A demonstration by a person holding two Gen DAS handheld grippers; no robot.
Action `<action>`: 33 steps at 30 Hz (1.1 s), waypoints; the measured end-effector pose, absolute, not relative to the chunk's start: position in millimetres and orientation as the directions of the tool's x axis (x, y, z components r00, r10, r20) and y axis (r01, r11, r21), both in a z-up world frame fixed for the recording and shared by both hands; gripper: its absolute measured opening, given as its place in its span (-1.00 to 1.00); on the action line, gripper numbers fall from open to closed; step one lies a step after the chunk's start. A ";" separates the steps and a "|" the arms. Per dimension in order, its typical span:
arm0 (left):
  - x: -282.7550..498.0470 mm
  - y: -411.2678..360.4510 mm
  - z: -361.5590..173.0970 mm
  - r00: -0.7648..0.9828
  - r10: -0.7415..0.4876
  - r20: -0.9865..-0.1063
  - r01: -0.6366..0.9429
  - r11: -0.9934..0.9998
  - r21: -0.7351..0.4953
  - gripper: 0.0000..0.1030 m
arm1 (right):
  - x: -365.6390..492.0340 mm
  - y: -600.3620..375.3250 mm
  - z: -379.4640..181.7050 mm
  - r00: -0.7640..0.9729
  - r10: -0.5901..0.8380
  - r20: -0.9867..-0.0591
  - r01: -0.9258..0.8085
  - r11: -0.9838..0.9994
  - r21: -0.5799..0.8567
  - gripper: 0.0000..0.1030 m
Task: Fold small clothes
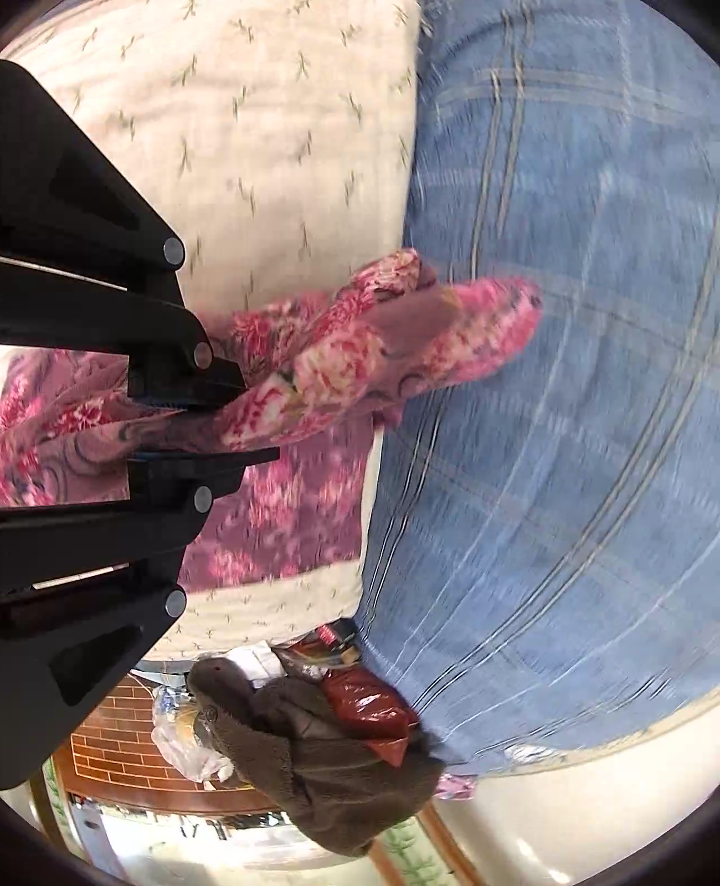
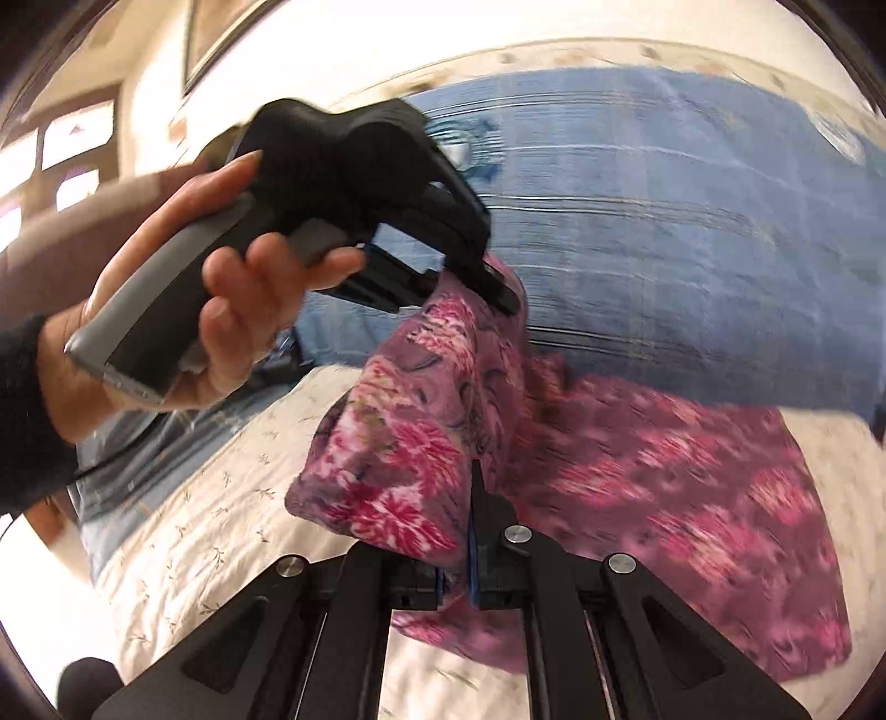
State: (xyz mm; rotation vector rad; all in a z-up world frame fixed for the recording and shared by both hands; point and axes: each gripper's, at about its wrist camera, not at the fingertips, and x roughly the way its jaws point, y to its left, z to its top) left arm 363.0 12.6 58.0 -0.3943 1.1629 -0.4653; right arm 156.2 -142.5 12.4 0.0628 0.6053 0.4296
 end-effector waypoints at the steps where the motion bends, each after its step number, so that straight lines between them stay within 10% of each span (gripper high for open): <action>1: 362.9 1.0 59.0 0.323 -0.538 -0.779 0.148 0.841 -0.520 -0.85 | 156.2 -154.2 13.0 0.736 0.411 -0.538 -0.359 0.911 0.205 -0.91; 16: 373.0 -192.7 -5.8 0.184 -0.468 -0.864 0.202 0.878 -0.433 -0.82 | 129.1 -320.3 -23.2 0.739 0.396 -0.545 -0.099 0.864 0.493 -0.90; 22: 364.3 -201.1 -13.1 0.171 -0.478 -0.861 0.166 0.876 -0.453 -0.39 | 128.9 -362.2 -60.7 0.664 0.473 -0.579 -0.012 0.782 0.624 -0.72; 28: 343.1 -109.9 29.1 0.295 -0.598 -0.745 0.123 0.797 -0.591 0.31 | 122.3 -407.8 -20.6 0.743 0.469 -0.477 -0.043 0.745 0.666 -0.10; 33: 345.2 -35.2 -8.5 0.319 -0.532 -0.784 -0.046 0.818 -0.574 0.31 | 205.8 -418.7 -2.0 0.725 0.466 -0.507 -0.011 0.744 0.668 0.04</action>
